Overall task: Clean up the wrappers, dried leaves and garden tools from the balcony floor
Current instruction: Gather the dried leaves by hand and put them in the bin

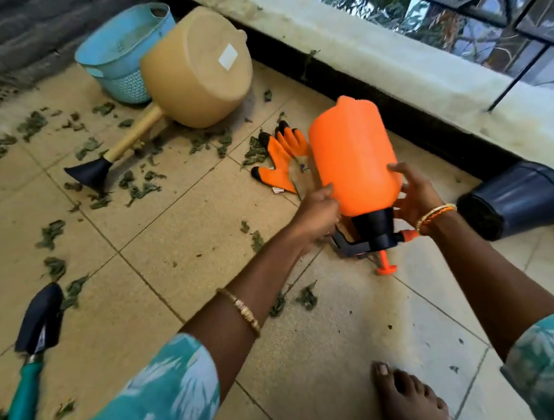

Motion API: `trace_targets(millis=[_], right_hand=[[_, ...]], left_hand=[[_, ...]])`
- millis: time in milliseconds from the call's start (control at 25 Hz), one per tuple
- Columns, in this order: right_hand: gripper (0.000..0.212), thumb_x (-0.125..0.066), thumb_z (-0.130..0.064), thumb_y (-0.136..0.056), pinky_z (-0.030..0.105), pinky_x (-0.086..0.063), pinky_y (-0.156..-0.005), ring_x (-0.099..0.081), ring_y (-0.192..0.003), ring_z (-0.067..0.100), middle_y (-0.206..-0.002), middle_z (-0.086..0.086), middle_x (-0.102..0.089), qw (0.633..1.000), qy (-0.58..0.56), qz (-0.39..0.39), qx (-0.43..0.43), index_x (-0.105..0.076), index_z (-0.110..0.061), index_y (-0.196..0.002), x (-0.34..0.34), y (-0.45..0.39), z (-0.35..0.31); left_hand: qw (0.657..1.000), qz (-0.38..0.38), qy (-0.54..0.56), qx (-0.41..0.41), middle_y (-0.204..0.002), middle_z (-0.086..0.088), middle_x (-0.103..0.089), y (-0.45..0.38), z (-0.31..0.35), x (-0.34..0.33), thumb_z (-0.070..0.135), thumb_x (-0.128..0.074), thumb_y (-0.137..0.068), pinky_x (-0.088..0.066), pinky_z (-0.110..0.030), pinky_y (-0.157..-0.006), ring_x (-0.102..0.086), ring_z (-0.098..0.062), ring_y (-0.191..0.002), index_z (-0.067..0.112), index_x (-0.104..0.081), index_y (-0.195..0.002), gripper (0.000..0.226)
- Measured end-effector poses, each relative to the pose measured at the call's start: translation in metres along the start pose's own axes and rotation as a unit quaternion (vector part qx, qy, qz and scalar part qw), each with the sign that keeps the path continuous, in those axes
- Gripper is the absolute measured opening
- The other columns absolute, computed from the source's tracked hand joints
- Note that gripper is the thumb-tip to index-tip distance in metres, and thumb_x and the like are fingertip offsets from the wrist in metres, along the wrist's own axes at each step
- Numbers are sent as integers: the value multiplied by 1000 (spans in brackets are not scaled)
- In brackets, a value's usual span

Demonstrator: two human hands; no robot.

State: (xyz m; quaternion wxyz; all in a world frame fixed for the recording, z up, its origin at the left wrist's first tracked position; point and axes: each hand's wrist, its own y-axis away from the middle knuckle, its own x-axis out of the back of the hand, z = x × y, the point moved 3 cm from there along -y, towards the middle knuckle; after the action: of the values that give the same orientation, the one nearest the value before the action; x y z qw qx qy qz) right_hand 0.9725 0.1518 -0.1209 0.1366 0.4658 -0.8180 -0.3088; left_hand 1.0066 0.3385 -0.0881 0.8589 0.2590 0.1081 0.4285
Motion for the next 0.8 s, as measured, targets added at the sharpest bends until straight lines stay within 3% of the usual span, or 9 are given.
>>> trace_targets(millis=[160, 240, 400, 480, 560, 640, 680, 760, 800], right_hand=[[49, -58, -47, -84, 33, -45, -78, -51, -103, 22, -112, -2, -52, 994, 76, 52, 65, -46, -23, -125, 13, -3, -9], [52, -58, -48, -86, 29, -44, -76, -51, -103, 19, -118, 1, -53, 975, 146, 125, 112, -48, -18, -128, 6, -3, -17], [36, -57, -25, -84, 26, -33, -89, -48, -112, 26, -120, 14, -52, 846, 301, 297, 325, -56, -8, -116, -20, 29, -19], [26, -55, -13, -79, 23, -31, -87, -48, -109, 26, -114, 16, -53, 780, 316, 266, 471, -62, -5, -103, -49, 51, -8], [21, -52, -7, -77, 26, -39, -85, -54, -100, 29, -106, 17, -57, 768, 355, 136, 515, -64, -2, -94, -83, 53, 10], [30, -50, -7, -82, 35, -42, -91, -51, -111, 35, -119, 20, -54, 749, 496, -5, 439, -62, -3, -109, -116, 31, 34], [37, -49, -9, -86, 38, -38, -100, -41, -124, 37, -134, 20, -44, 711, 586, -40, 387, -55, -6, -123, -126, 15, 48], [49, -45, -15, -92, 43, -31, -108, -23, -137, 39, -152, 19, -17, 651, 697, -46, 298, -38, -15, -140, -131, -12, 67], [50, -43, -17, -93, 43, -33, -106, -24, -136, 40, -153, 19, -12, 651, 708, -34, 272, -33, -17, -142, -128, -21, 72]], left_hand=[[999, -38, -12, 22, -62, 1, -36, -15, 2, -19, 6, -30, -98, -22, -19, -37, -29, -8, -44, 28, -16, -152, 60], [999, -37, 5, 21, -61, 0, -37, -18, 2, -18, 7, -31, -99, -22, -18, -37, -29, -7, -42, 26, -17, -152, 57], [998, -4, 65, 24, -56, 3, -34, -22, -7, -7, 13, -38, -101, -20, -18, -39, -27, -6, -38, 3, -53, -127, 32], [991, 34, 122, 52, -46, 6, -32, -18, -22, 11, 18, -40, -101, -21, -19, -40, -25, -7, -36, 3, -65, -105, 30], [978, 78, 168, 91, -41, 8, -29, -11, -41, 35, 20, -38, -100, -22, -22, -42, -23, -8, -33, 6, -65, -92, 31], [959, 125, 223, 127, -38, 8, -29, -6, -56, 61, 21, -35, -100, -22, -23, -44, -22, -8, -29, 8, -57, -81, 32], [948, 147, 247, 135, -38, 8, -29, -4, -62, 75, 21, -35, -99, -22, -22, -43, -22, -8, -28, 10, -52, -75, 31], [934, 173, 279, 138, -40, 7, -30, 0, -70, 98, 20, -36, -97, -21, -18, -38, -23, -8, -29, 14, -44, -68, 31], [930, 171, 295, 137, -41, 7, -31, 1, -73, 107, 19, -36, -97, -21, -16, -36, -24, -7, -29, 15, -41, -66, 32]])
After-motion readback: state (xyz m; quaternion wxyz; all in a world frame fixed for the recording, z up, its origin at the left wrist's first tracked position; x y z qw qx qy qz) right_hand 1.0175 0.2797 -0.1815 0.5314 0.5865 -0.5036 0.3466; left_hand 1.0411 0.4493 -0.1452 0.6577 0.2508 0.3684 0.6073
